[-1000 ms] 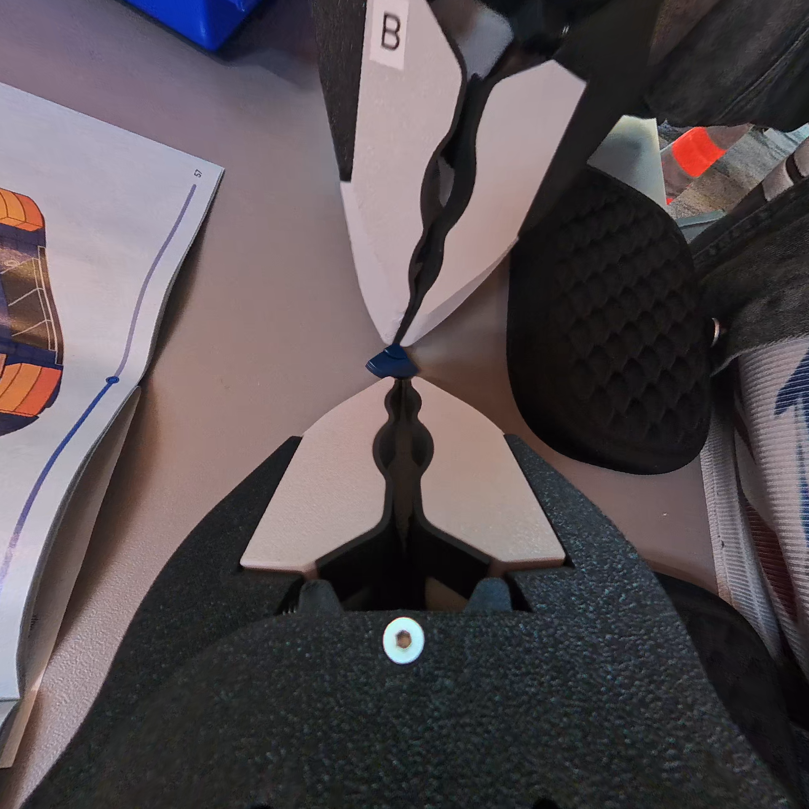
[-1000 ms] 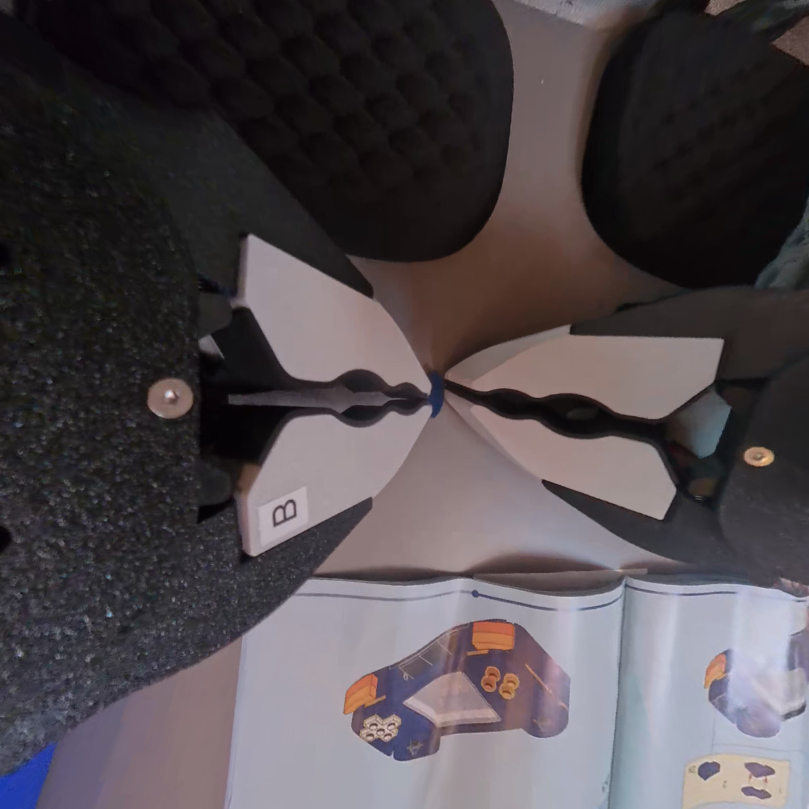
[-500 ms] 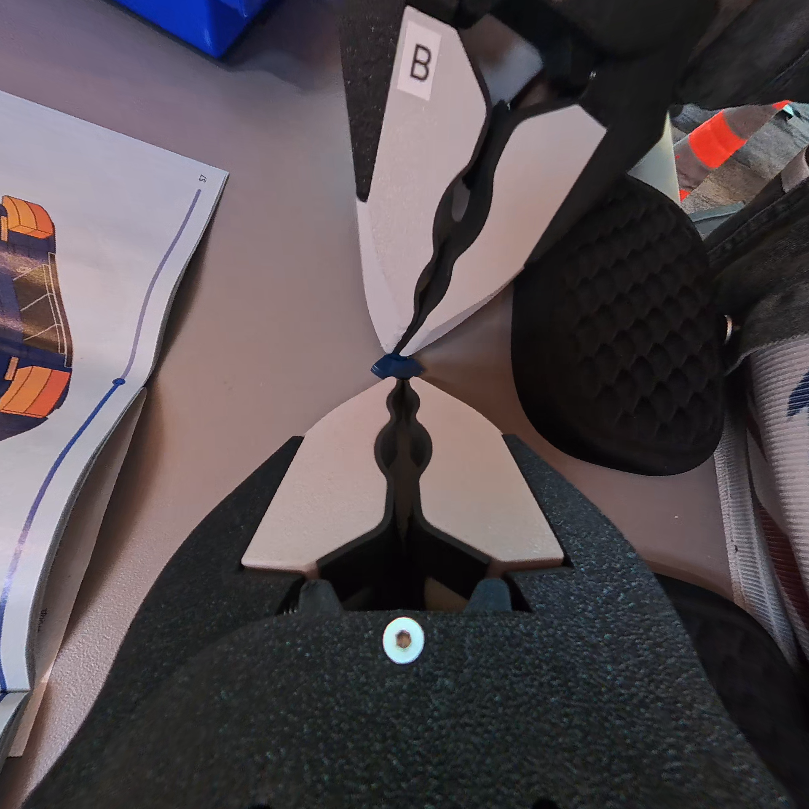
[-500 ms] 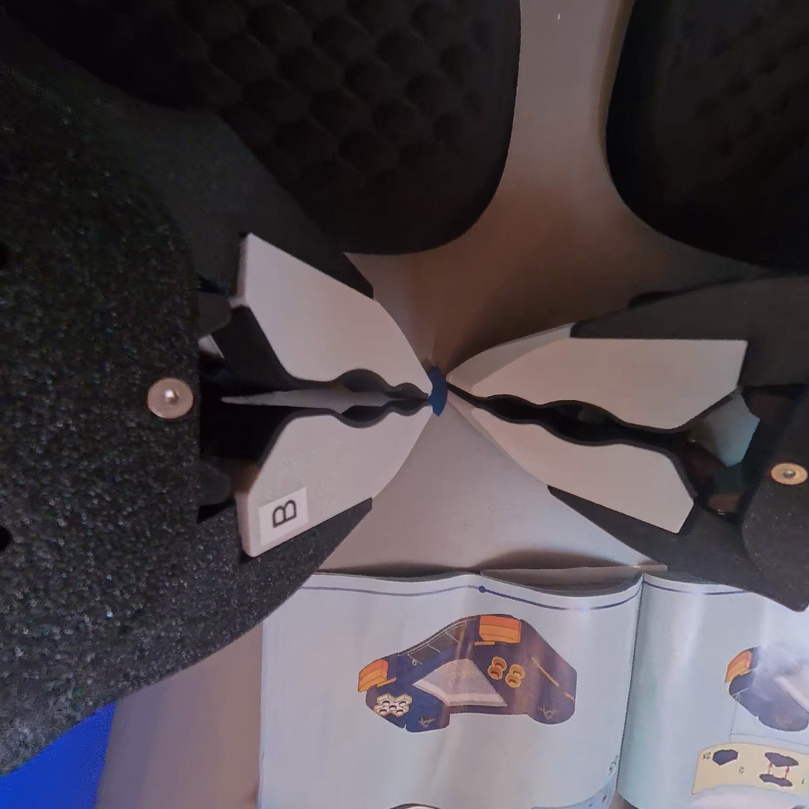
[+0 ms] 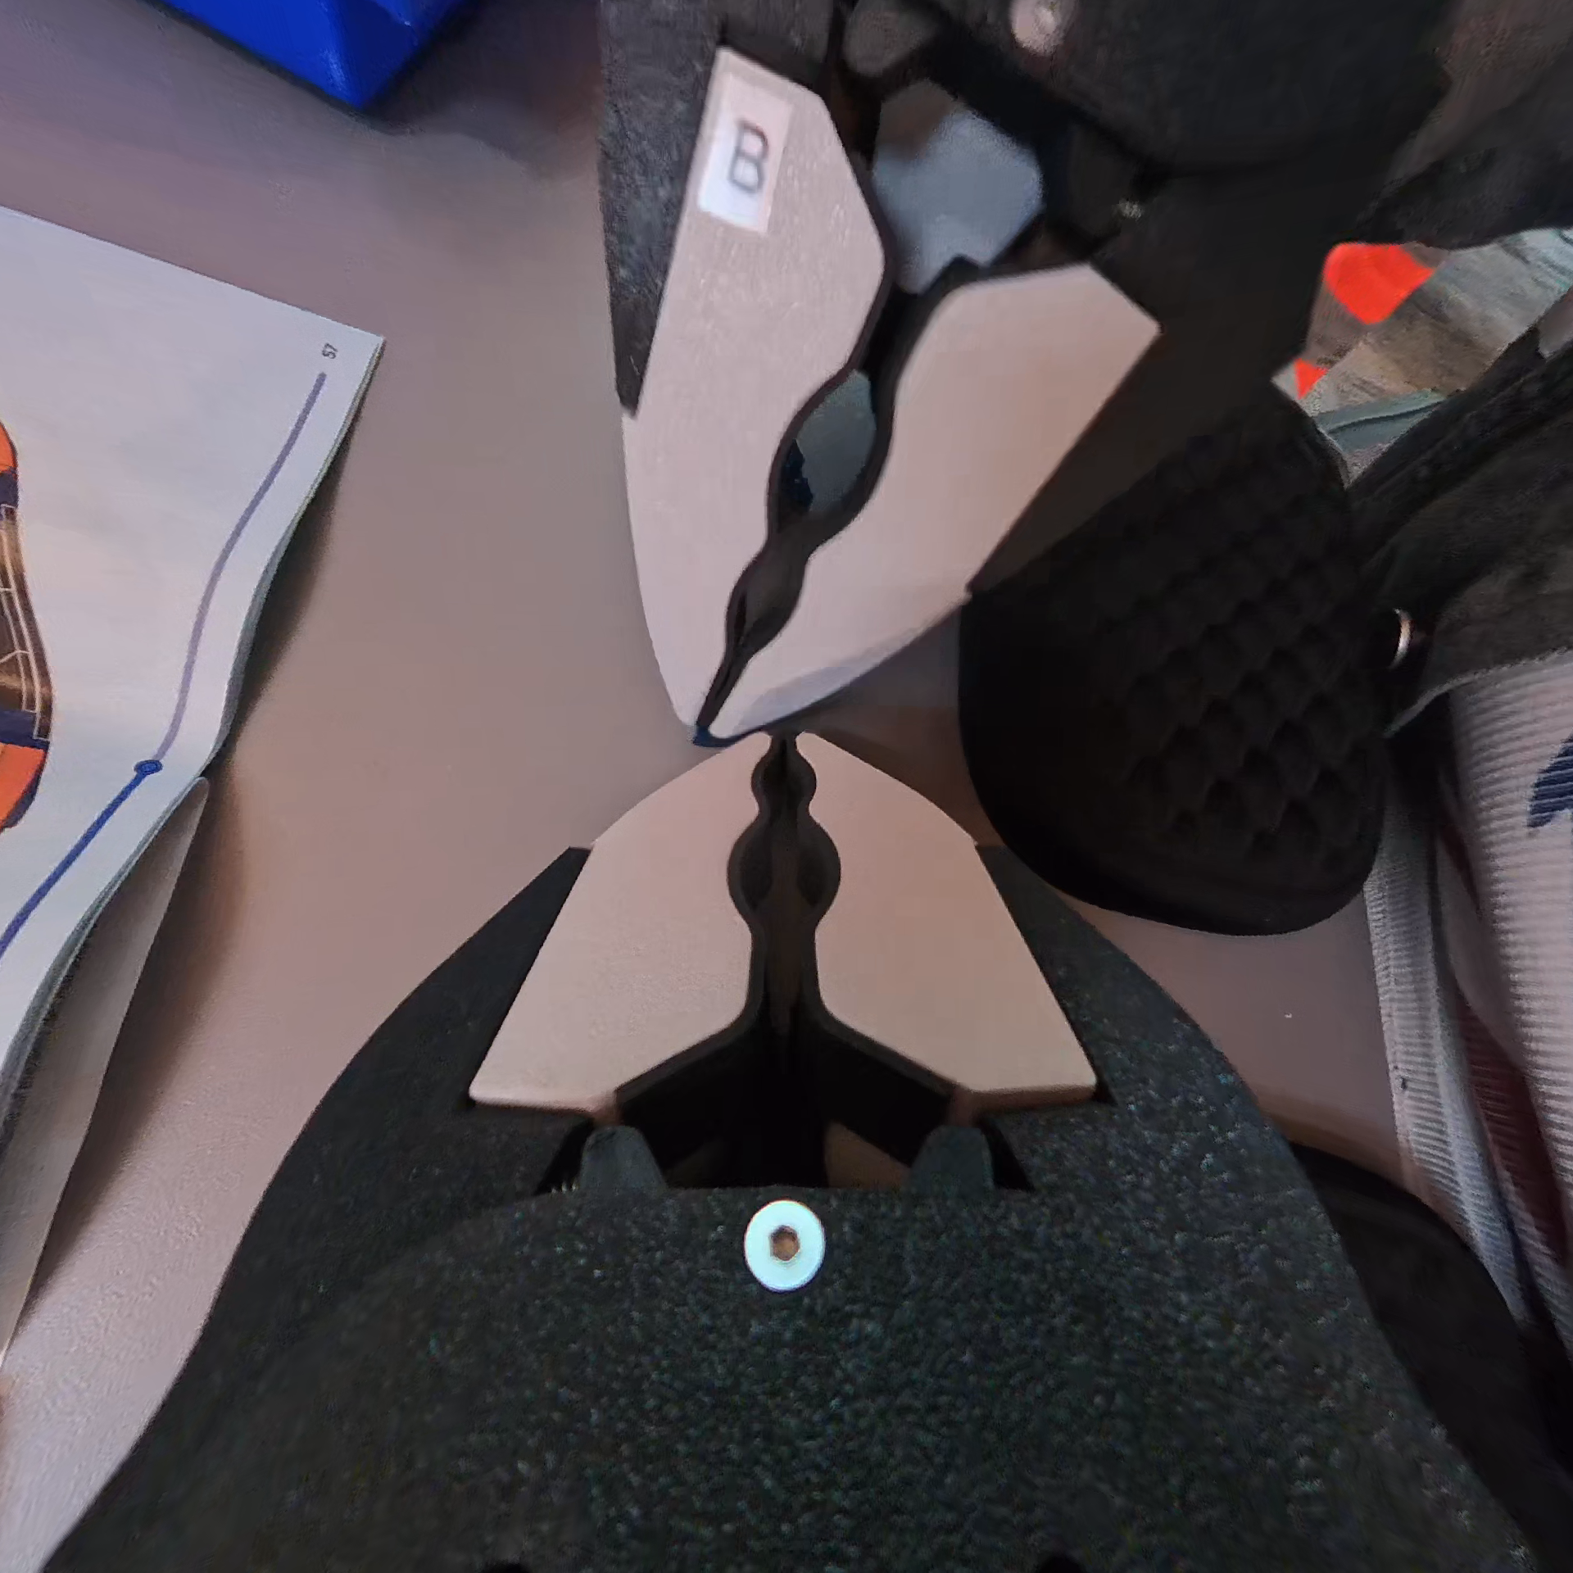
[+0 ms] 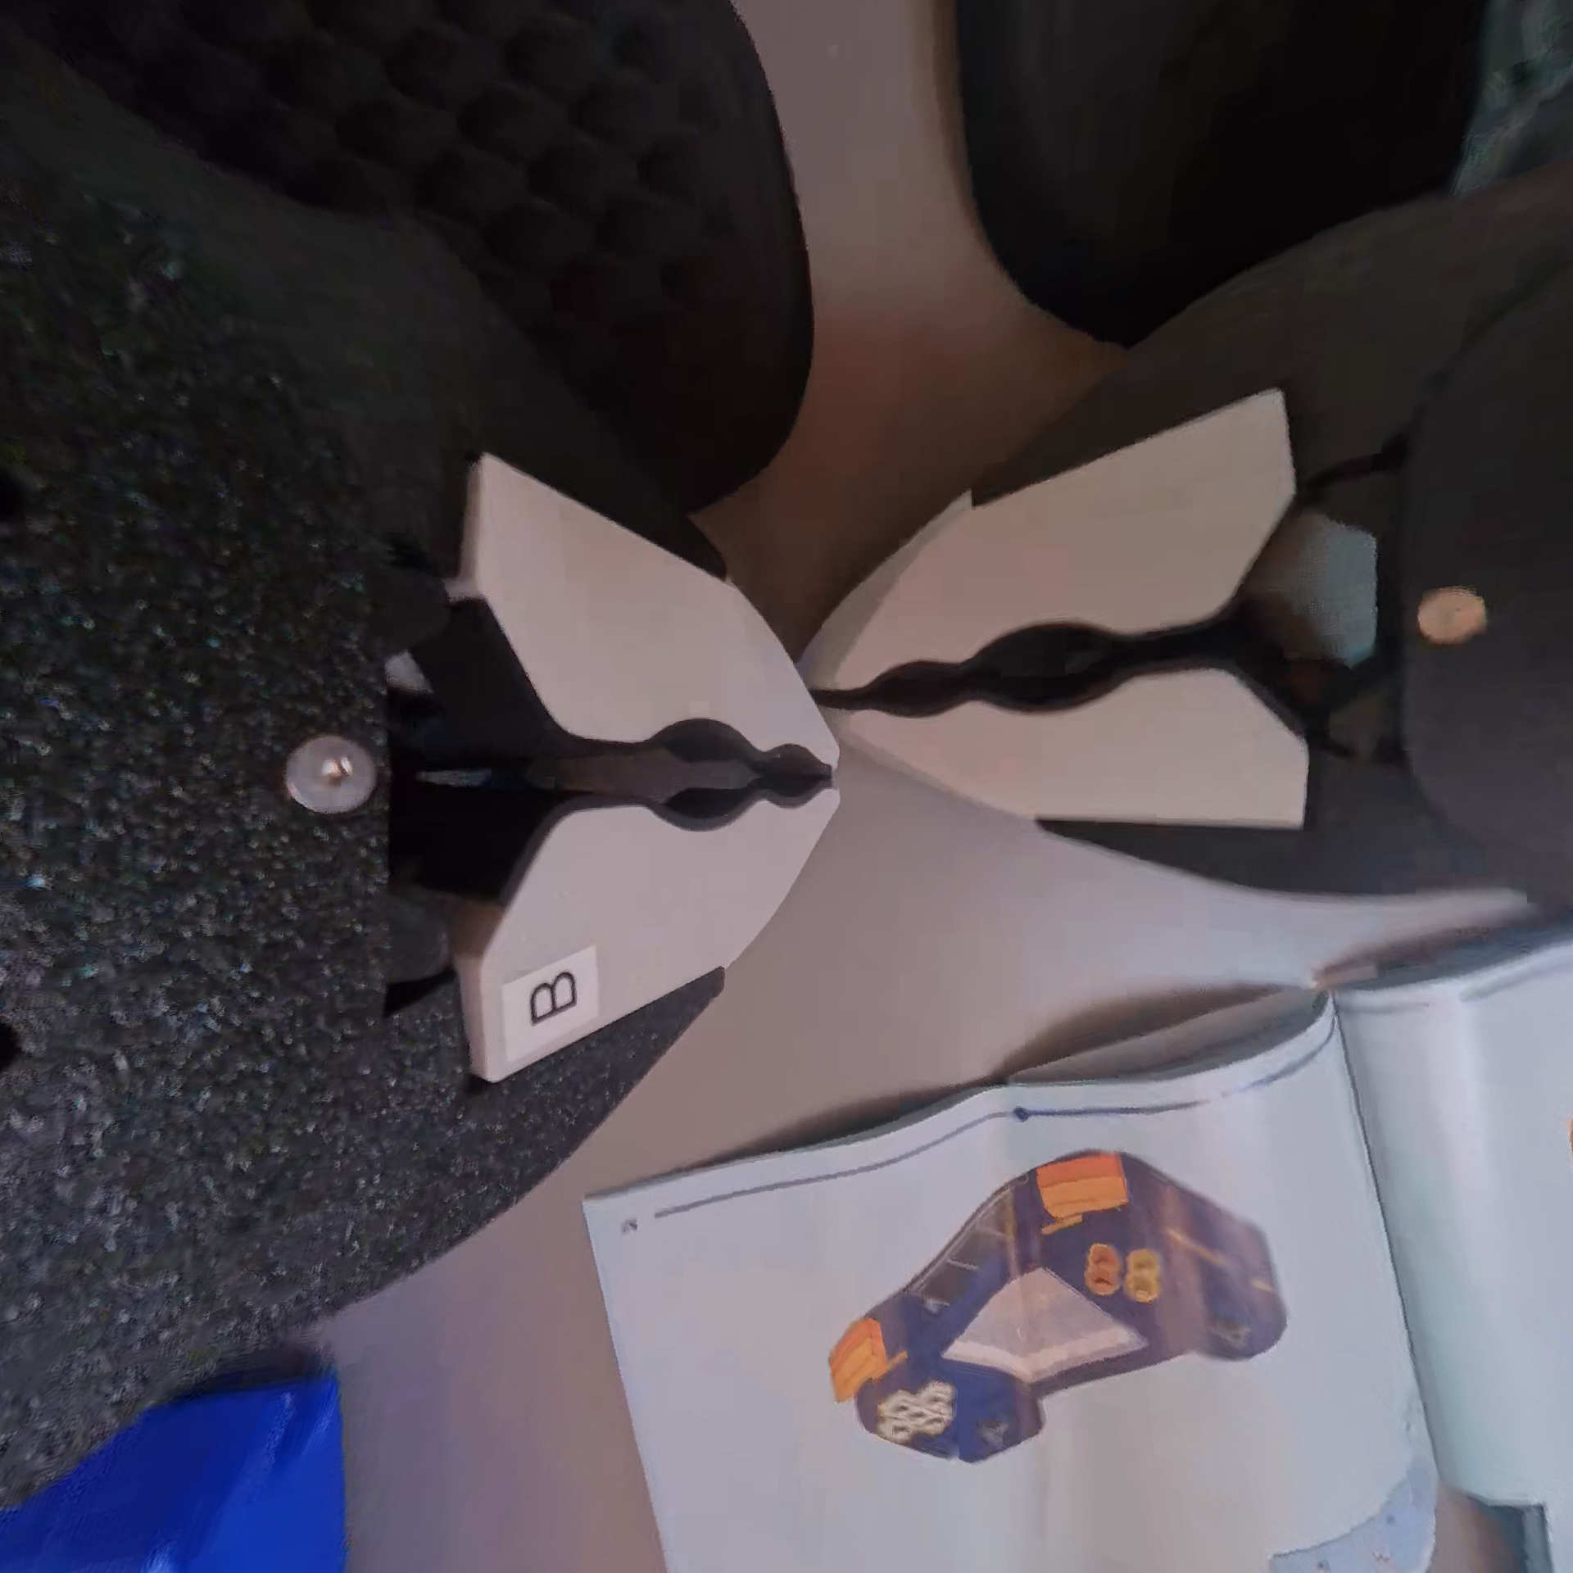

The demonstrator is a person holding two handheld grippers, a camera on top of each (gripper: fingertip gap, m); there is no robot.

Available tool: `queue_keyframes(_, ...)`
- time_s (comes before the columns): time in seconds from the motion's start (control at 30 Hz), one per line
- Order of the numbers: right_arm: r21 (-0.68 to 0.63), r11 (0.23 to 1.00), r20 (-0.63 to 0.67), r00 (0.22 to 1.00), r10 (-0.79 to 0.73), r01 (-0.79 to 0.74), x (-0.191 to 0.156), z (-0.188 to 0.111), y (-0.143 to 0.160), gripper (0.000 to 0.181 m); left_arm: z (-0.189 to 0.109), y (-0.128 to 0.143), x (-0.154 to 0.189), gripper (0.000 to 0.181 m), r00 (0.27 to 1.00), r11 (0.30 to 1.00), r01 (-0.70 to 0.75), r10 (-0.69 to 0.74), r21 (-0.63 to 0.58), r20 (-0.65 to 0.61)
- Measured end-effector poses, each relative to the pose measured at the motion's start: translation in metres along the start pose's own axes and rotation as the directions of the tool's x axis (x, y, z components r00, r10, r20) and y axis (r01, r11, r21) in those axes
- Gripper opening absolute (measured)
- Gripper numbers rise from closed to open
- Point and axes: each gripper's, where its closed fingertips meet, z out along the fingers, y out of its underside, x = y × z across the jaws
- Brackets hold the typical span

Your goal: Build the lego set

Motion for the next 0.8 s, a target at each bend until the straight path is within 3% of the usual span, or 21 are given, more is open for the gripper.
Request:
queue_keyframes(0.13, 0.167, 0.977, 0.055, 0.991, 0.125, -0.133, 0.013, -0.026, -0.014, 0.0, -0.001, 0.001, 0.0, 0.0, 1.0, 1.0, 0.001, -0.001, 0.0, 0.0)
queue_keyframes(0.33, 0.039, 0.999, 0.038, 0.999, 0.019, -0.021, -0.001, -0.008, 0.006, 0.0, 0.0, 0.001, 0.0, 0.0, 1.0, 1.0, 0.002, -0.002, 0.0, -0.001)
queue_keyframes(0.67, 0.064, 0.997, -0.077, 0.996, -0.042, 0.047, 0.0, -0.003, 0.004, 0.0, 0.0, 0.0, -0.001, 0.0, 1.0, 1.0, 0.0, 0.0, 0.001, 0.012)
queue_keyframes(0.73, 0.094, 0.995, -0.066, 0.998, 0.026, -0.02, 0.007, -0.009, 0.005, 0.0, -0.001, 0.0, -0.002, 0.001, 1.0, 1.0, -0.01, 0.01, -0.001, 0.02)
queue_keyframes(0.8, 0.138, 0.987, -0.022, 0.996, 0.086, -0.082, 0.012, -0.026, 0.003, 0.012, -0.001, 0.001, -0.001, 0.002, 0.999, 1.0, -0.024, 0.024, -0.005, 0.031)
